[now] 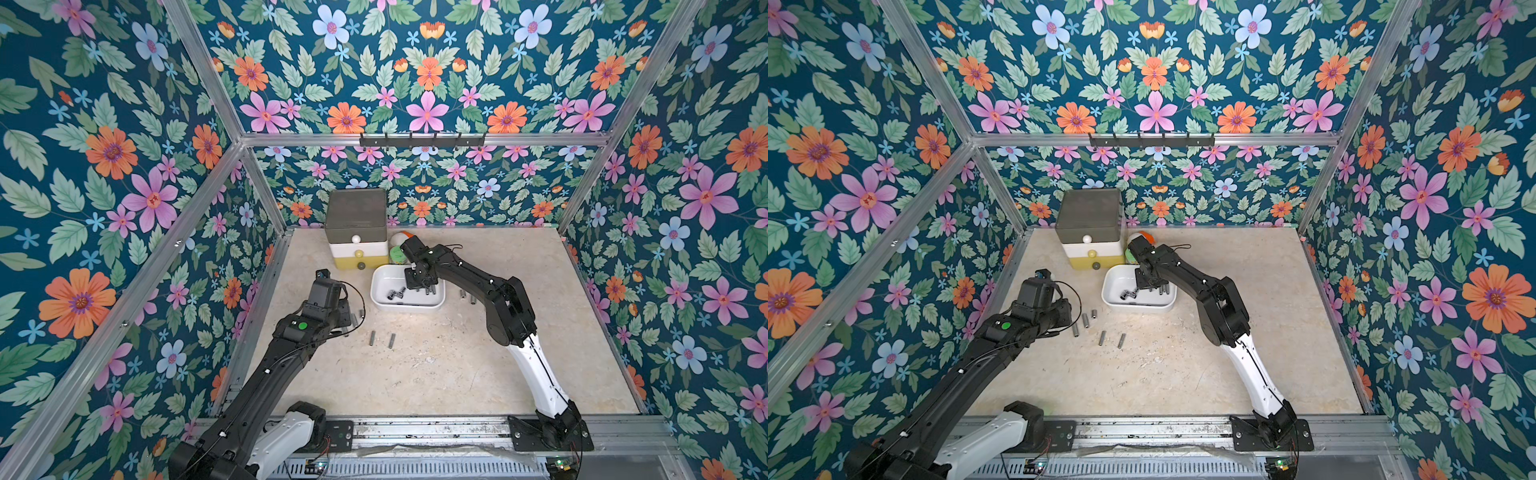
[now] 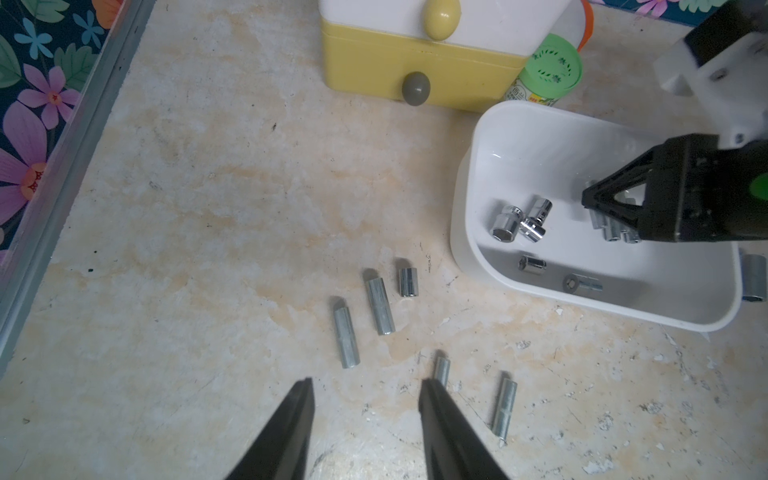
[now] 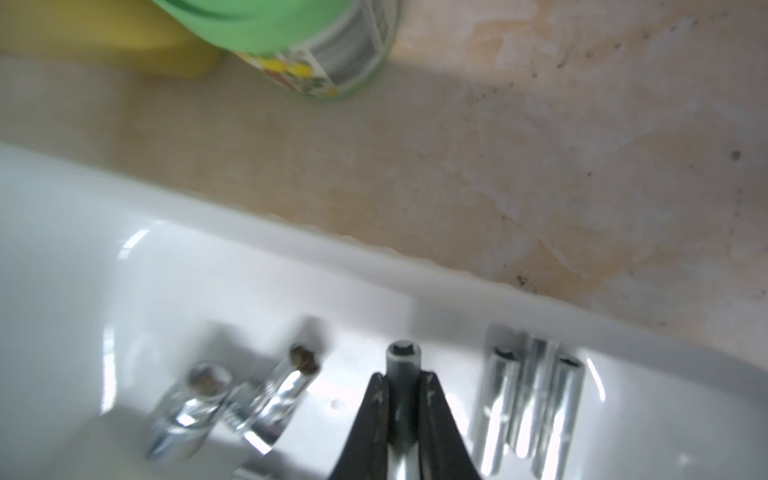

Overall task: Take out the socket from the storage box
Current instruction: Pick up the socket head from the storage box, then place the socket head at the center of the board.

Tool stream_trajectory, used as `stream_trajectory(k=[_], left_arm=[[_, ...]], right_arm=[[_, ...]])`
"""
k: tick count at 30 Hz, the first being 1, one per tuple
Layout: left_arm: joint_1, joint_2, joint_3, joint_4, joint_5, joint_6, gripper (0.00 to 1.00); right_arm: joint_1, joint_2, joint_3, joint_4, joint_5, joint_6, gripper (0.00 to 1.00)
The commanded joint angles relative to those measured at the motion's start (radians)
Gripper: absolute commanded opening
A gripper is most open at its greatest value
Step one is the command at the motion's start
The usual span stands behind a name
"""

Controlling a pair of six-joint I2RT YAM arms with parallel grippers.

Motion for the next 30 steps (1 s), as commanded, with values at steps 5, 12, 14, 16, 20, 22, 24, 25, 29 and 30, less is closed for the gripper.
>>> stream_trajectory(k=[5,12,14,16,20,22,24,25,29,30], left_arm=[[0.000,-0.001,0.001,0.004,-0.017,0.003,0.48],[0.000,0.004,0.001,0.005,-0.017,0.001,0.48],[0.000,0.004,0.002,0.005,-0.016,0.001,0.48],[0.000,0.004,0.002,0.005,-0.016,0.001,0.48],[0.000,0.000,0.002,0.004,-0.015,0.000,0.48],[0.000,-0.001,0.002,0.004,-0.014,0.000,0.48],[0.000,-0.005,0.001,0.004,-0.015,-0.002,0.49],[-0.001,-0.005,0.000,0.004,-0.016,-0.002,0.49],[0.000,-0.008,0.000,0.003,-0.016,-0.003,0.49],[0.000,-0.008,0.000,0.004,-0.016,-0.003,0.49]], right_arm=[[0.002,-0.177,-0.109,0.078,-0.188,0.224,0.06],[0.005,-0.416,-0.444,0.318,-0.349,0.403,0.04],[0.010,-0.477,-0.536,0.373,-0.367,0.438,0.03],[0.029,-0.536,-0.631,0.414,-0.354,0.462,0.03],[0.103,-0.605,-0.781,0.473,-0.309,0.506,0.03],[0.151,-0.612,-0.831,0.501,-0.266,0.523,0.03],[0.197,-0.591,-0.843,0.487,-0.221,0.526,0.03],[0.219,-0.580,-0.852,0.490,-0.192,0.534,0.03],[0.286,-0.507,-0.870,0.521,-0.139,0.569,0.03],[0.293,-0.491,-0.872,0.533,-0.131,0.576,0.03]])
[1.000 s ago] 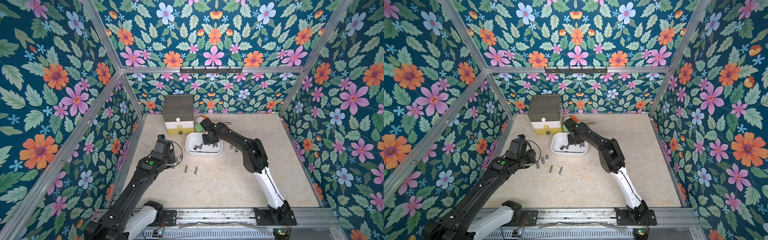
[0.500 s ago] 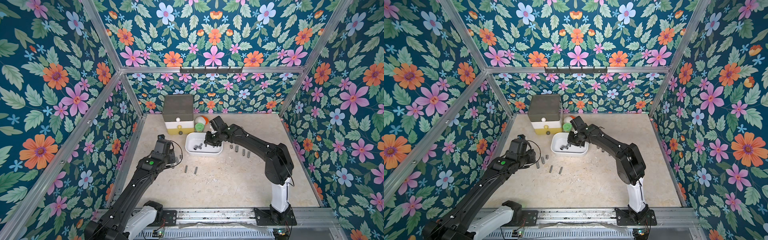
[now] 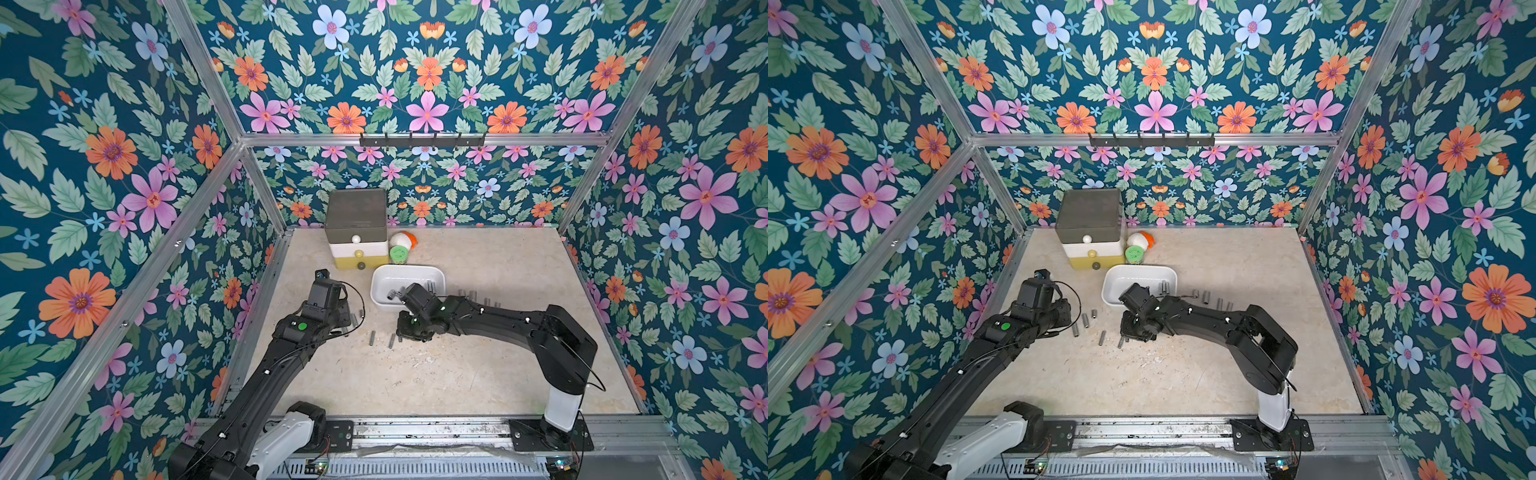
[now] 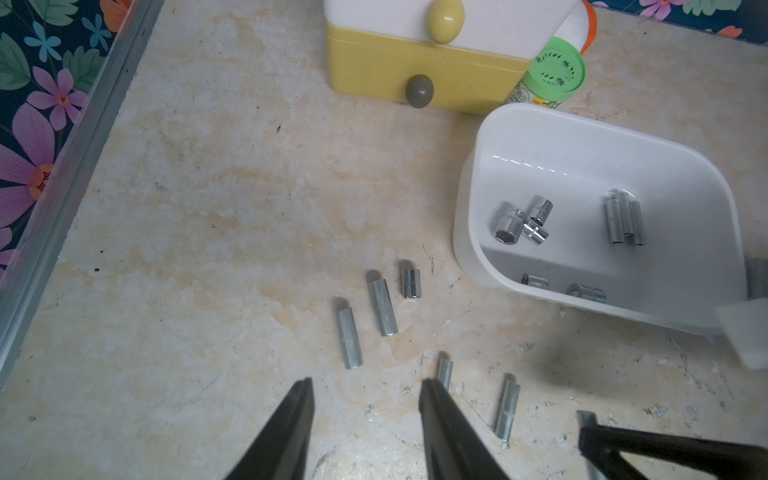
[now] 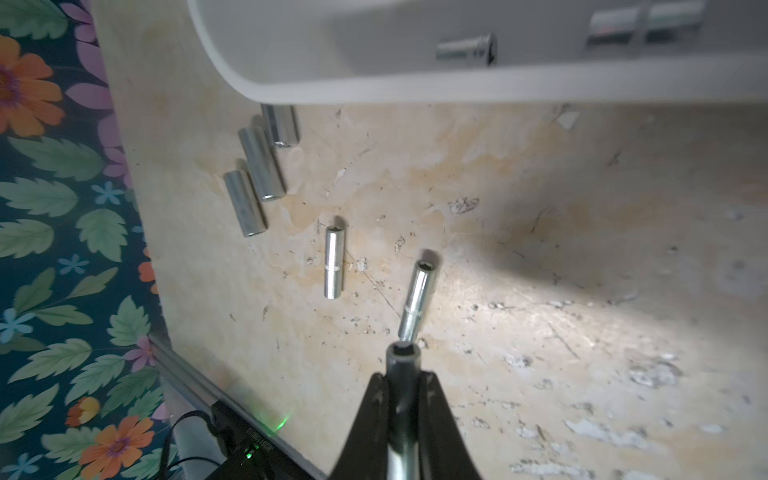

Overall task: Take out the socket from the storage box
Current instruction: Place the socket head at the center of the board.

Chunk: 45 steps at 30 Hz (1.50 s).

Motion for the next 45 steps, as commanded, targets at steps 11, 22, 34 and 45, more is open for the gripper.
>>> stream_trajectory(k=[11,22,34,45], left_arm=[[-0.001,0.005,0.002,0.001,-0.016,-0.003,0.49],[0.000,0.014,0.002,-0.001,-0.020,-0.004,0.49],[-0.001,0.019,0.002,-0.002,-0.017,-0.004,0.49],[0.000,0.024,0.002,-0.001,-0.001,-0.002,0.49]], right_arm=[[0.042,0.125,-0.012,0.071,0.167,0.073,0.04],[0.042,0.111,-0.071,0.094,0.178,0.094,0.11],[0.043,0.108,-0.074,0.084,0.173,0.088,0.27],[0.042,0.065,-0.050,0.050,0.184,0.047,0.30]])
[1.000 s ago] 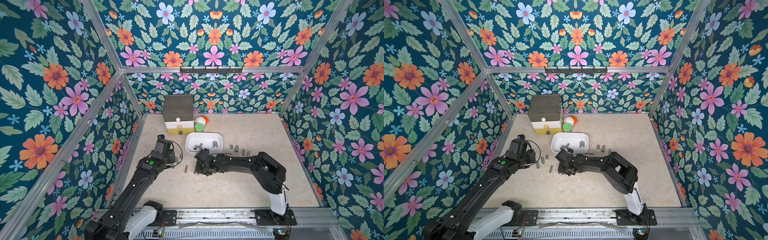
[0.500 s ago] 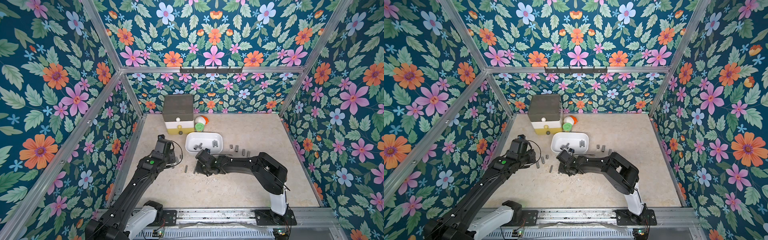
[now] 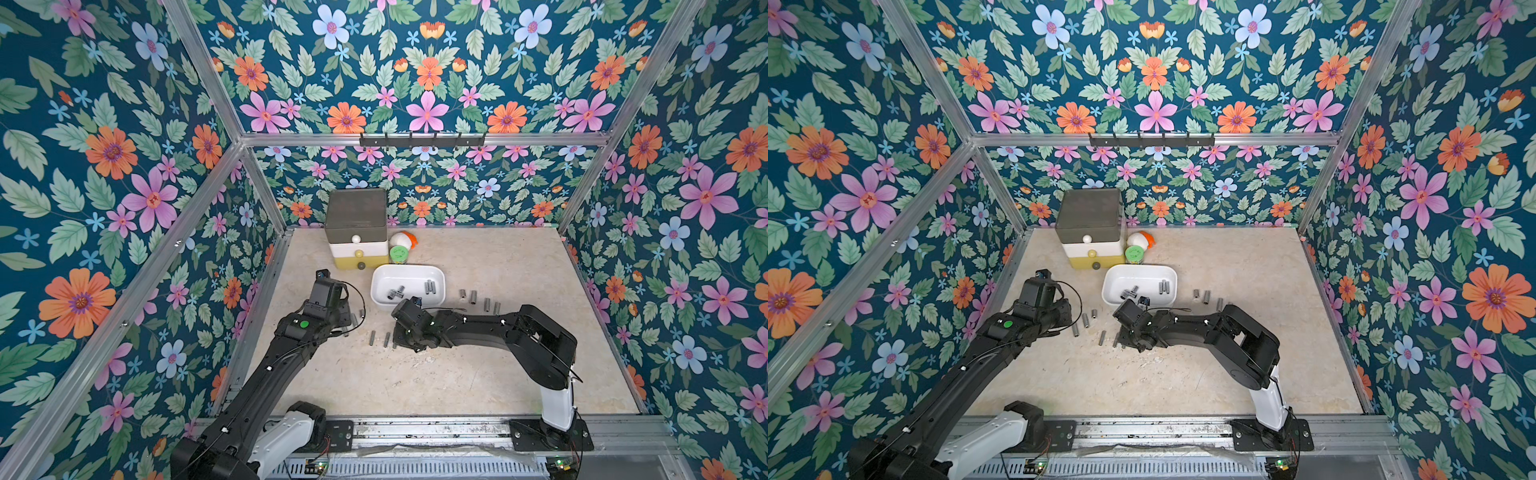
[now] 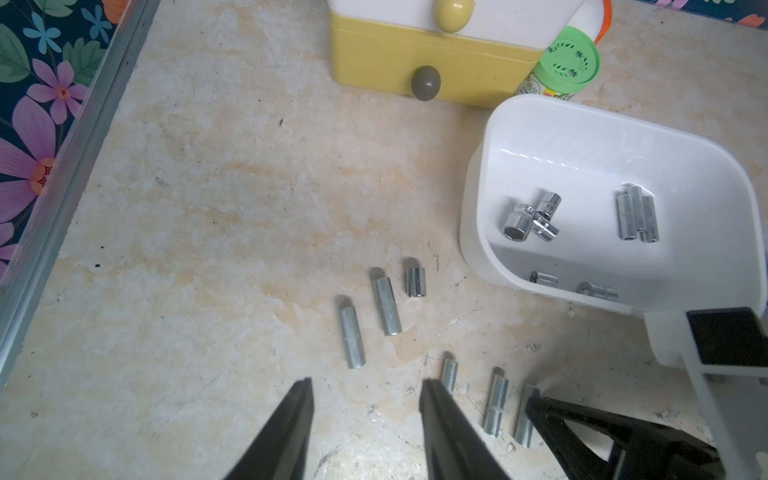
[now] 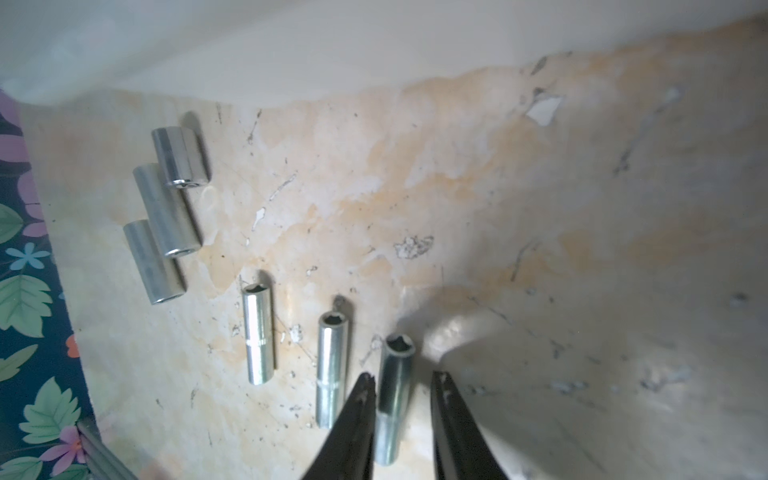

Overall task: Take out the socket from the storage box
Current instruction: Place the socket head at the center of the board, then pick up the socket head from the storage box.

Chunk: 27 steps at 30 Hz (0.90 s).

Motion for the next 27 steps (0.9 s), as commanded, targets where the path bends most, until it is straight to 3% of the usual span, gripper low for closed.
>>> stream_trajectory(k=[1,6,12,15,21,27], left_arm=[[-0.001,-0.001,0.001,0.002,0.008,0.002,0.49],[-0.001,0.020,0.017,0.018,0.088,0.019,0.49],[-0.016,0.115,0.106,0.063,0.228,-0.014,0.49],[-0.086,0.219,0.194,0.075,0.190,-0.049,0.49],[-0.269,0.565,0.451,0.093,0.081,-0.104,0.48],[-0.341,0.940,0.779,0.027,0.027,-0.136,0.45]], right_arm=[[0.000,-0.024,0.016,-0.091,0.026,-0.042,0.31],[-0.006,-0.118,-0.028,-0.075,0.058,-0.105,0.34],[-0.108,-0.333,-0.186,-0.011,0.036,-0.191,0.34],[-0.198,-0.470,-0.291,-0.008,0.056,-0.227,0.34],[-0.442,-0.684,-0.513,-0.010,0.033,-0.286,0.35],[-0.600,-0.830,-0.629,-0.037,0.029,-0.349,0.34]])
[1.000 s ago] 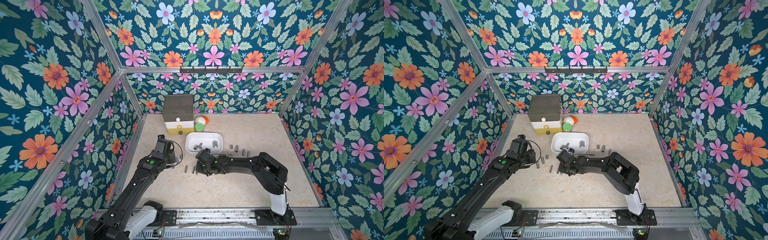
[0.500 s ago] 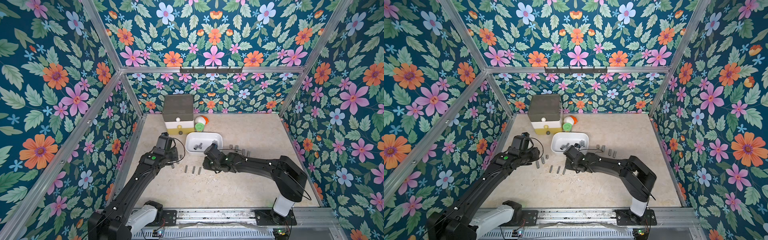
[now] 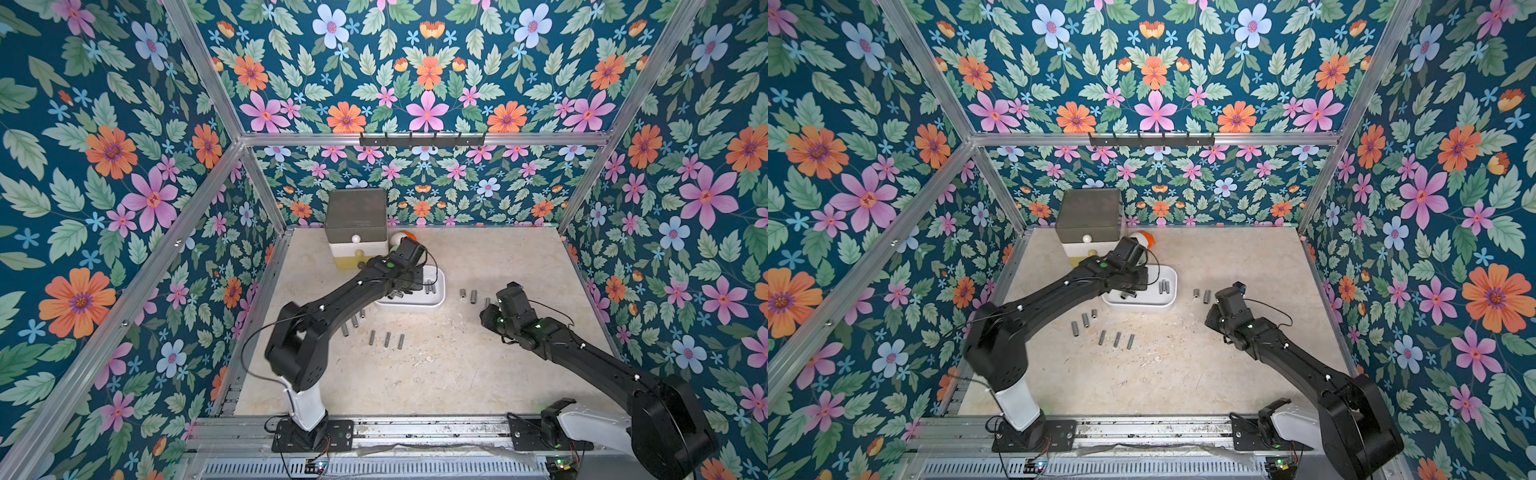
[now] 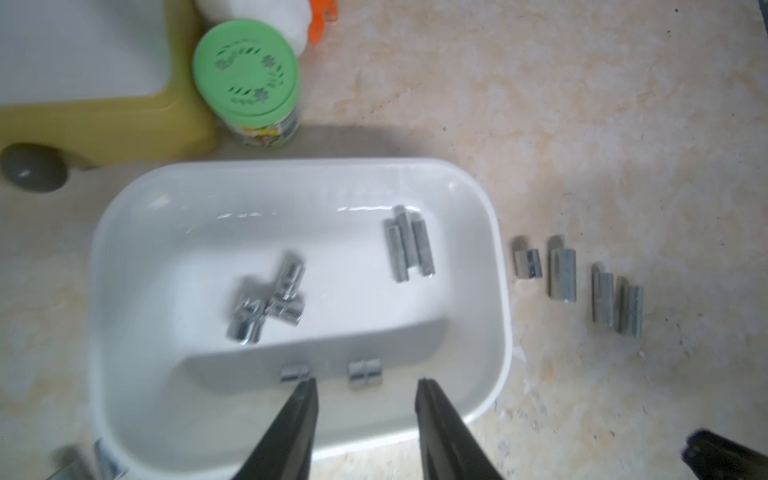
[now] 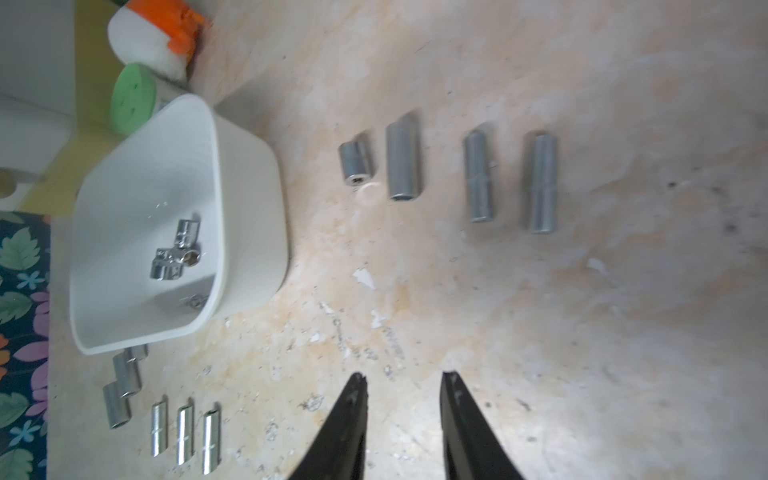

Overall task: Take out the socket from the storage box
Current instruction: Pick up the socket head from the storage box.

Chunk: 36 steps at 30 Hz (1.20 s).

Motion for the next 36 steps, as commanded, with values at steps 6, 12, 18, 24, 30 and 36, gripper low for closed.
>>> stream_trajectory(k=[6,12,18,24,30,36], left_arm=[[-0.010,0.312,0.290,-0.097,-0.043,-0.061,0.41],[-0.014,0.401,0.354,-0.108,-0.053,-0.064,0.39],[-0.015,0.442,0.378,-0.131,-0.062,-0.069,0.36],[-0.016,0.462,0.390,-0.138,-0.062,-0.068,0.34],[-0.019,0.480,0.405,-0.132,-0.042,-0.065,0.34],[-0.021,0.496,0.398,-0.137,-0.048,-0.071,0.34]], right_arm=[[-0.064,-0.084,-0.053,-0.019,0.007,-0.094,0.35],[-0.069,-0.060,-0.052,-0.014,0.011,-0.118,0.35],[-0.069,-0.042,-0.052,-0.006,0.008,-0.120,0.35],[-0.069,-0.033,-0.056,-0.002,0.002,-0.117,0.35],[-0.069,-0.026,-0.059,0.005,-0.004,-0.113,0.35],[-0.069,-0.005,-0.062,0.015,-0.025,-0.107,0.35]])
